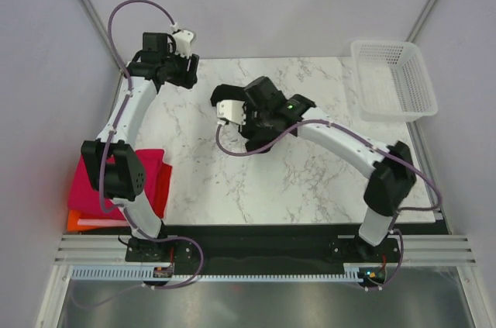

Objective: Fold and stack the t-shirts
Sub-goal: Flatten the tshirt out

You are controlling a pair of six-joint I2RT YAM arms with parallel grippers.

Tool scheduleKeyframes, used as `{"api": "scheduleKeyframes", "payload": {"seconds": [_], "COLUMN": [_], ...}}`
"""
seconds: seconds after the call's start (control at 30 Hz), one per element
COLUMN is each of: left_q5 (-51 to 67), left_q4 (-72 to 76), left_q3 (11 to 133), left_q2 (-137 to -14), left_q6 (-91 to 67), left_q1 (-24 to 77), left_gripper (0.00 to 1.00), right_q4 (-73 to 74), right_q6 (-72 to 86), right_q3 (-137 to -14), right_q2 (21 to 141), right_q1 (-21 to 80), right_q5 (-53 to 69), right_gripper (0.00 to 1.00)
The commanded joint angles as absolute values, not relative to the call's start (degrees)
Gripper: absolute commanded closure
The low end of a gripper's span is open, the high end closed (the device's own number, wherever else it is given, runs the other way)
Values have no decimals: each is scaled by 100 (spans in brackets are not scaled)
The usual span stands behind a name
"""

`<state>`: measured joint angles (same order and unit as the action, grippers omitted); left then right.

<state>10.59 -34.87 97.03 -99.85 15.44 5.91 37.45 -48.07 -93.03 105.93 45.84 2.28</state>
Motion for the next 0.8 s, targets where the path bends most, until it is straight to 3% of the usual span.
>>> {"api": "scheduleKeyframes", "payload": {"seconds": [0.0,0.3,0.77], "left_q5": [1784,1381,396], "left_q4": [-3734,-3920,-3929], "left_q3": [10325,10775,12374], "left_q2": [-10528,-11882,-13727], "left_q6": [1994,2830,2602], "left_q1": [877,1836,1802], "left_gripper": [33,34,37], "right_q4": [4087,4008,3955], "right_q6": [-5624,-4966,-4491], "right_q3": [-9301,-8211,-8104], "right_q2": [9599,9132,9316], "right_q1": [4535,3639,2901], "right_q5": [-964,-1037,-729], "right_gripper": [100,100,100]}}
